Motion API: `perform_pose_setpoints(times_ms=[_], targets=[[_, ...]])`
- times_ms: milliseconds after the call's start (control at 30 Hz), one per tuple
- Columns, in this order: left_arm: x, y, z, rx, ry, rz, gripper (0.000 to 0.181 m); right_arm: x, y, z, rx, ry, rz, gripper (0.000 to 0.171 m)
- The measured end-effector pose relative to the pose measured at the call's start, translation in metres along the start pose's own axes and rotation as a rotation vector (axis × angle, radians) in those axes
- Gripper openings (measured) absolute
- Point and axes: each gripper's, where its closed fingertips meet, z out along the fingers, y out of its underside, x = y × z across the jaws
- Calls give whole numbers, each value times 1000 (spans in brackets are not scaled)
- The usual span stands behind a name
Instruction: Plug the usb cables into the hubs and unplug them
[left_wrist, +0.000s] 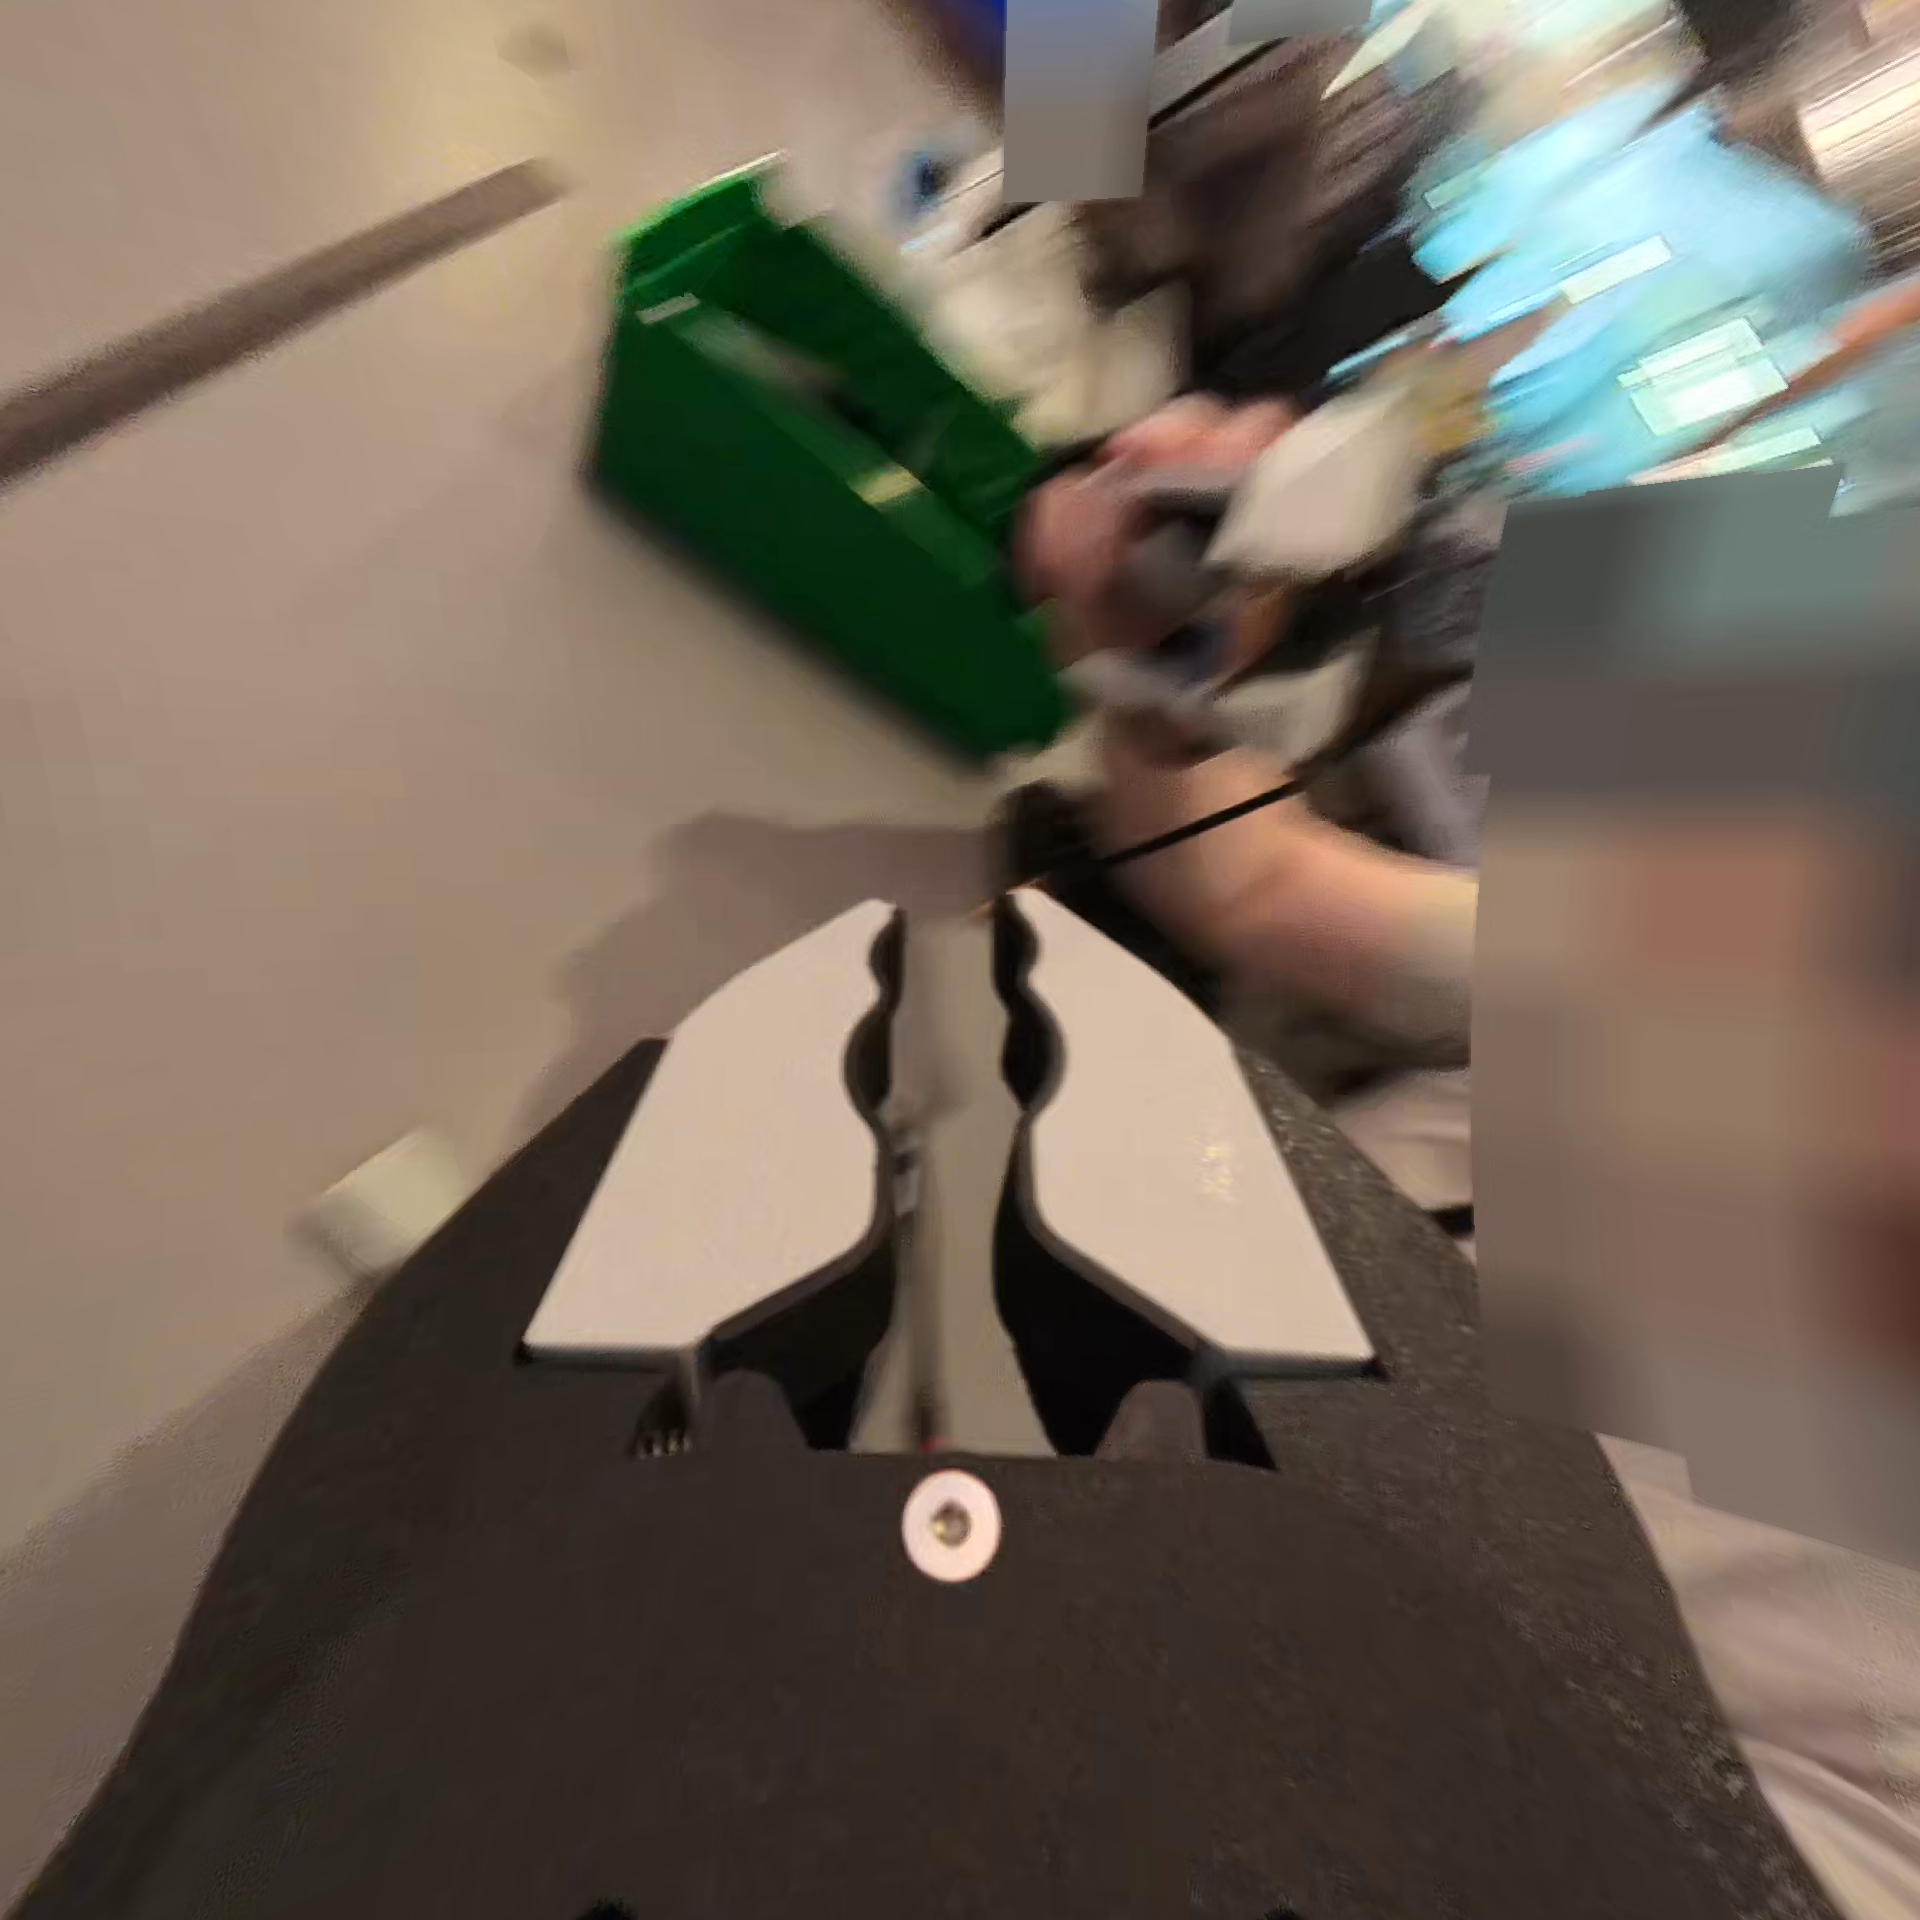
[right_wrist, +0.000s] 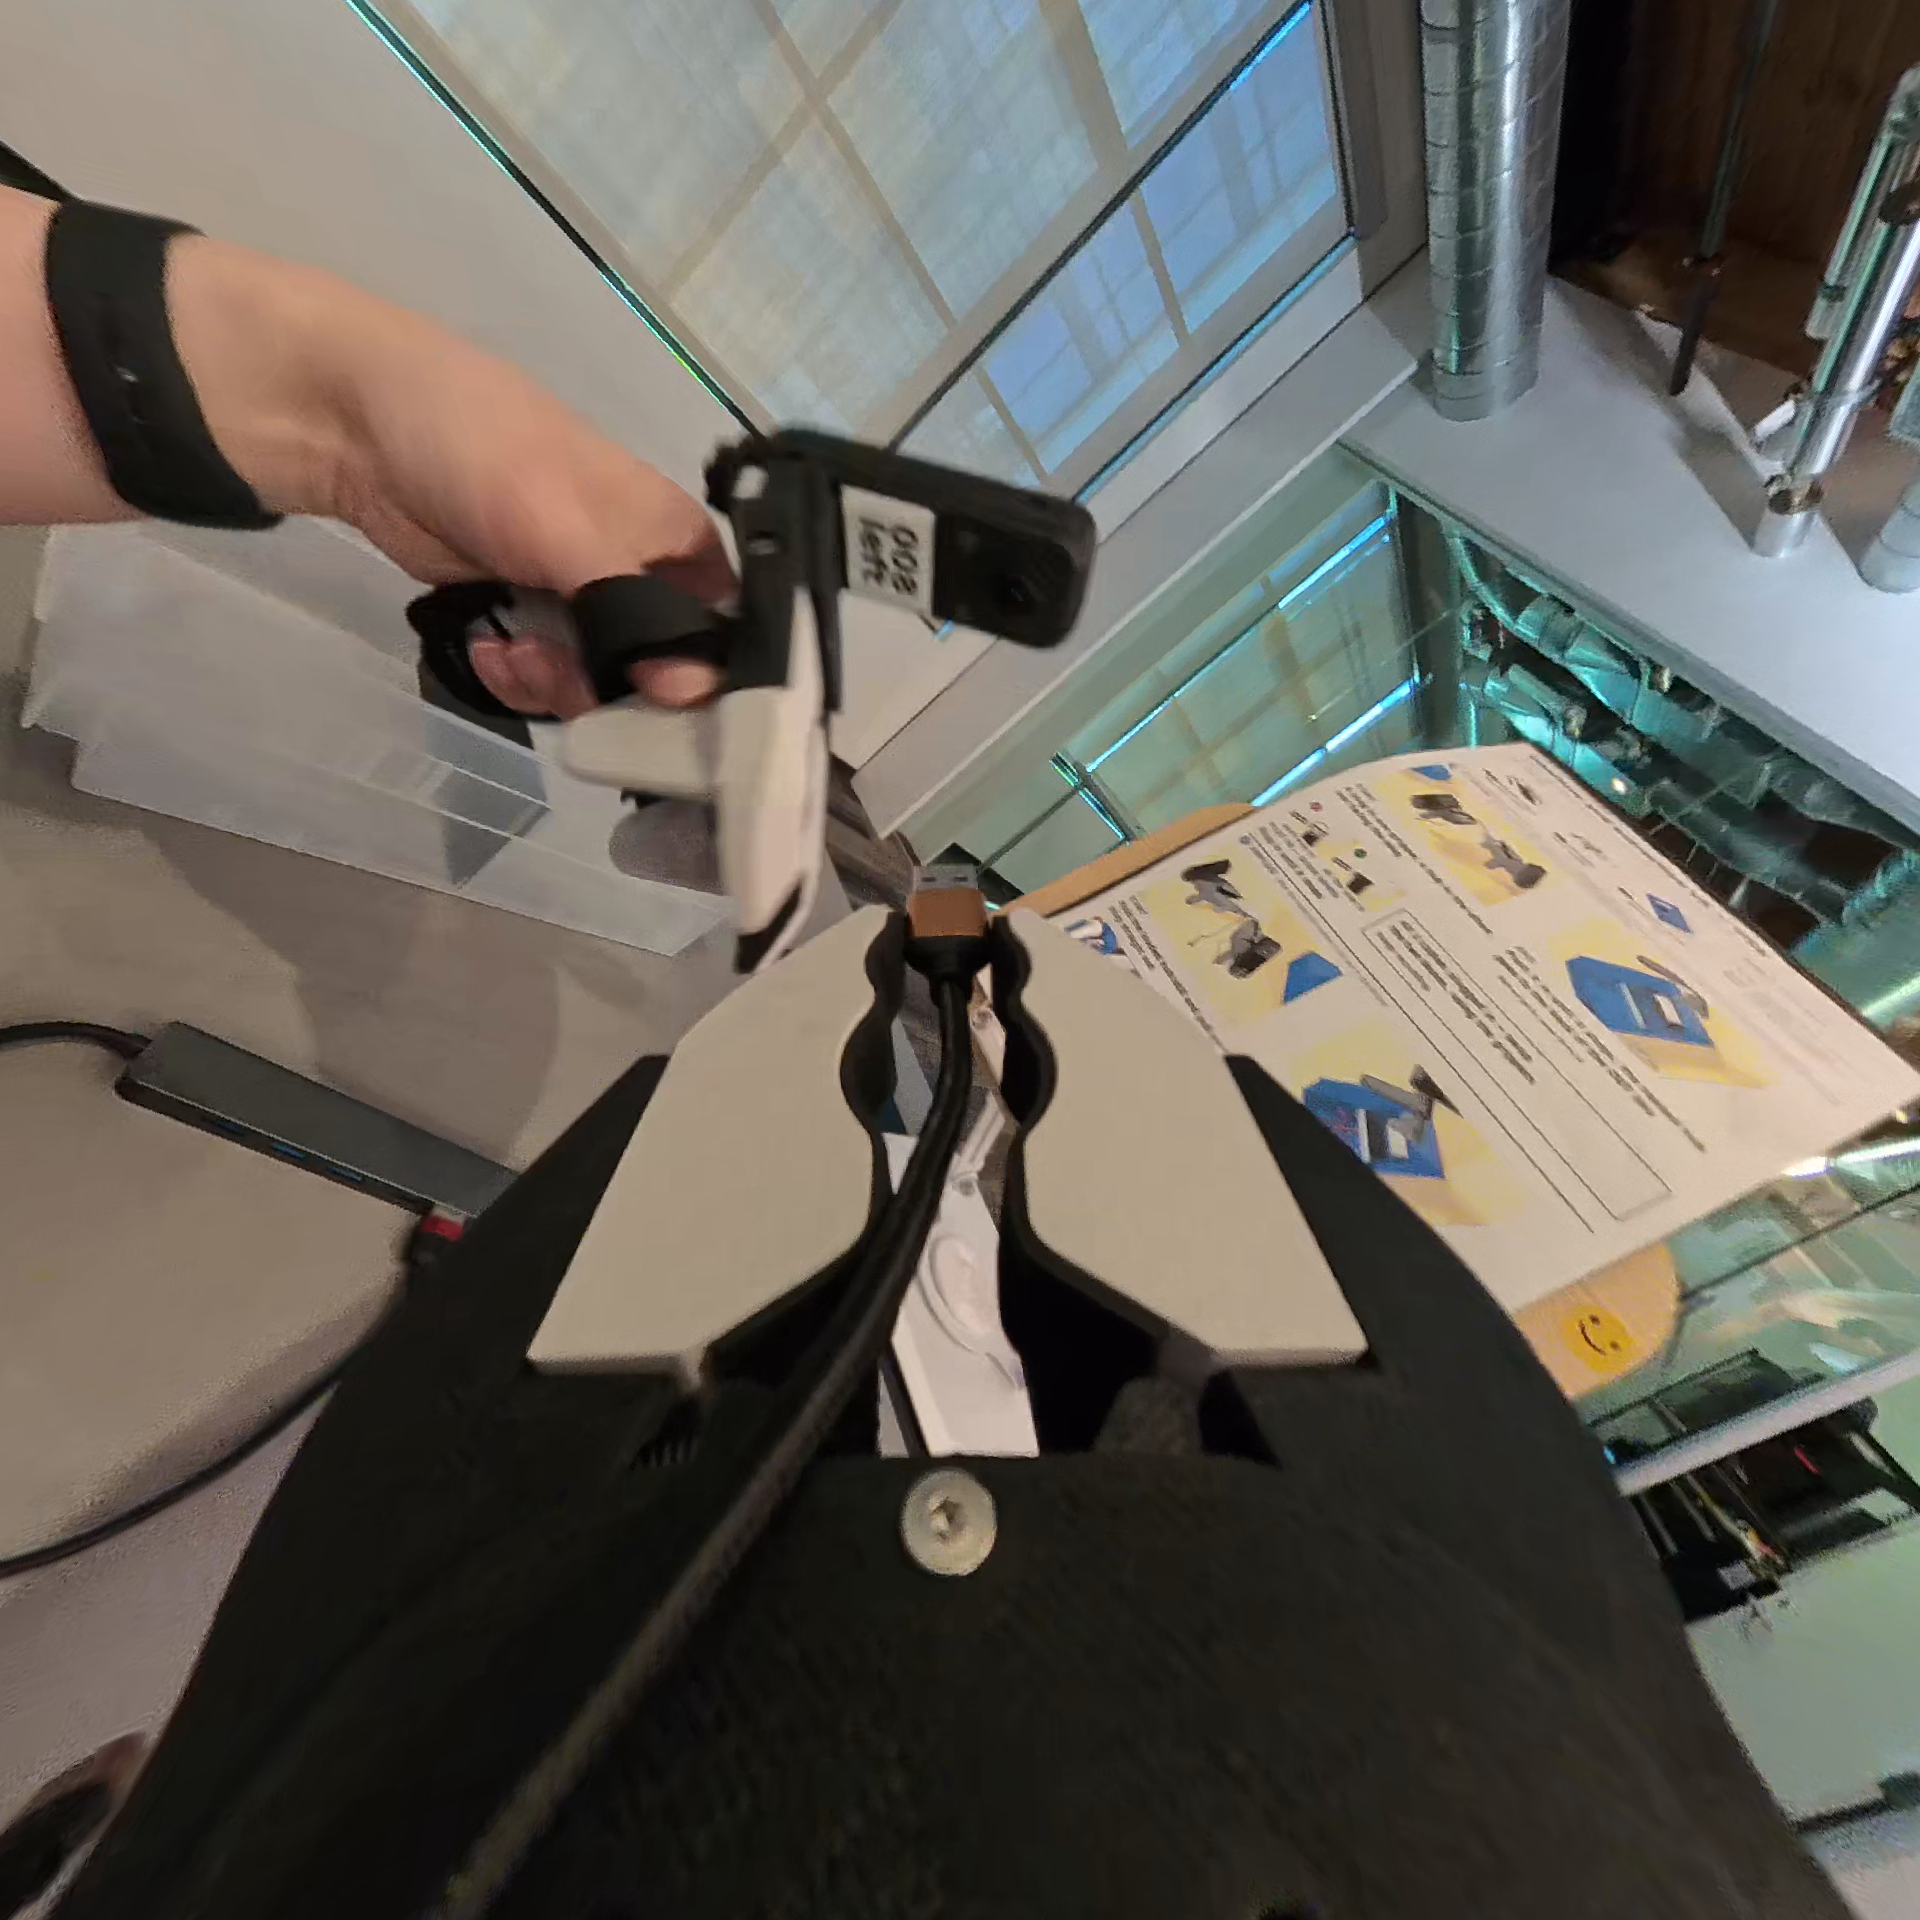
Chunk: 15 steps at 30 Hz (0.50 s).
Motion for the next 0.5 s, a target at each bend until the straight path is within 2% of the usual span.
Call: perform_pose_setpoints(times_ms=[67,100,200,300,400,500], targets=[[-36,20,-12,-123,-305,65,33,14,2,-8,-7,20,17,16],[-44,28,-15,-166,-368,64,39,21,3,-13,-6,31,21,16],[-57,54,-13,-258,-438,-76,42,43,2,-30,-8,72,19,16],[-76,92,-11,-429,-589,-188,42,66,-7,-48,1,128,2,16],[-94,122,-9,-596,-750,-199,42,83,-22,-66,46,179,3,16],[-100,138,-1,-636,-786,-192,42,94,-32,-80,79,210,9,16]])
